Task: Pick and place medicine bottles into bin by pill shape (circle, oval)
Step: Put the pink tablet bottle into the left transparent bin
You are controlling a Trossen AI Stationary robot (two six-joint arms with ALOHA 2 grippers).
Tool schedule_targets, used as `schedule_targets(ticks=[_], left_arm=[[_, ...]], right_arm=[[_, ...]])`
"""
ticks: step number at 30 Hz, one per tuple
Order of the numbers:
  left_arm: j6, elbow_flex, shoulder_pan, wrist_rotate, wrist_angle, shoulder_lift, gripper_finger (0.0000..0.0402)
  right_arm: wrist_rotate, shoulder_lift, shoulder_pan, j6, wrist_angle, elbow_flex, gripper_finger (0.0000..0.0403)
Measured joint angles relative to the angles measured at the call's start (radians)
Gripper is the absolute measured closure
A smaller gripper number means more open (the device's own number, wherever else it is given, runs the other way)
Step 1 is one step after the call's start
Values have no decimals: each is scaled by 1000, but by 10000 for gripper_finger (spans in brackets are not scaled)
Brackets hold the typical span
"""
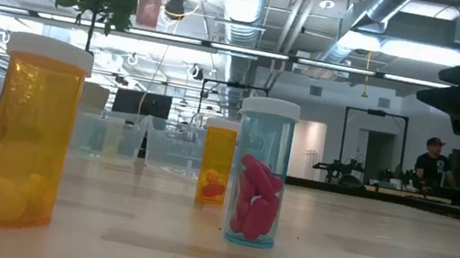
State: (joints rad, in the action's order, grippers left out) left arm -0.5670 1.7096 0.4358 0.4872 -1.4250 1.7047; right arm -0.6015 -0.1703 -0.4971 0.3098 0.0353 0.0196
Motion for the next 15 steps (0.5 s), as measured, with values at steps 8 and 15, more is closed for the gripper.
schedule_targets(ticks=[8, 15], left_arm=[[-287, -38, -43, 204, -132, -201, 280], [-371, -216, -97, 197, -25, -395, 280]], right_arm=[[0, 0, 0, -4, 0, 0, 177], [0, 0, 0, -4, 0, 0, 177]])
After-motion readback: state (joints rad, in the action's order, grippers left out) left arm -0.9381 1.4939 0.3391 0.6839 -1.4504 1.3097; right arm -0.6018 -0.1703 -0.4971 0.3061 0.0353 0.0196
